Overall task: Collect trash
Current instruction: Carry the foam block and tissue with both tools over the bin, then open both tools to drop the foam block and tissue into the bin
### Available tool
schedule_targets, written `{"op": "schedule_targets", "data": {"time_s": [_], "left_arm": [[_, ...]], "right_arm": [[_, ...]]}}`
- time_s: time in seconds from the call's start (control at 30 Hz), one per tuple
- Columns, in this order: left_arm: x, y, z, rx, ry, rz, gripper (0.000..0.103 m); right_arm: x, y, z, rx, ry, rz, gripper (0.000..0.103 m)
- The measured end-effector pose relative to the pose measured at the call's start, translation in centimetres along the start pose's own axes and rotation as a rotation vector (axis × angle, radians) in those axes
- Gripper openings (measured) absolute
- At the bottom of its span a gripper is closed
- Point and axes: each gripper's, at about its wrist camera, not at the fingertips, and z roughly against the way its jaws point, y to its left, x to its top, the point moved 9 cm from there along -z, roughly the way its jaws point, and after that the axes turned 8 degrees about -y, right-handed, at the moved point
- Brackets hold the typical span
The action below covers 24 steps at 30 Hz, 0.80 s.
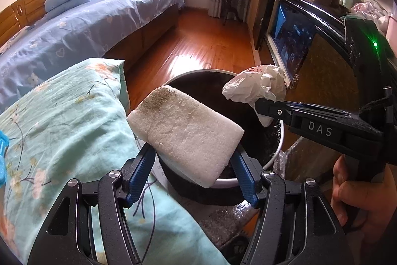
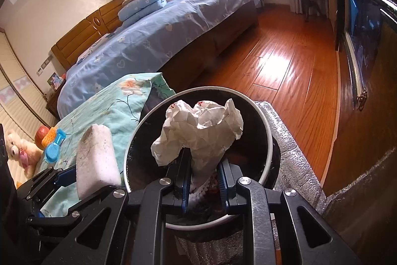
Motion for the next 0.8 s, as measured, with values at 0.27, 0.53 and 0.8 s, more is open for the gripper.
{"op": "schedule_targets", "data": {"time_s": [0.27,0.53,0.8], "left_arm": [[0.2,-0.3,-1.1,-0.011,0.023,-0.002,0.068],[-0.6,0.1,-0.7,-0.010,0.041,0.023,0.080],[-2.7,2.5,2.0,0.018,0.023,0.093,0.081]], "right_arm": [[0.3,-0.5,-0.8,-0.004,0.013,-0.014,0.023],[0.5,-1.4,-0.7,-0.011,0.005,-0.043,0.057],[0.0,0.2,0.2,0.017,-0.009,-0.048,0.068]]}}
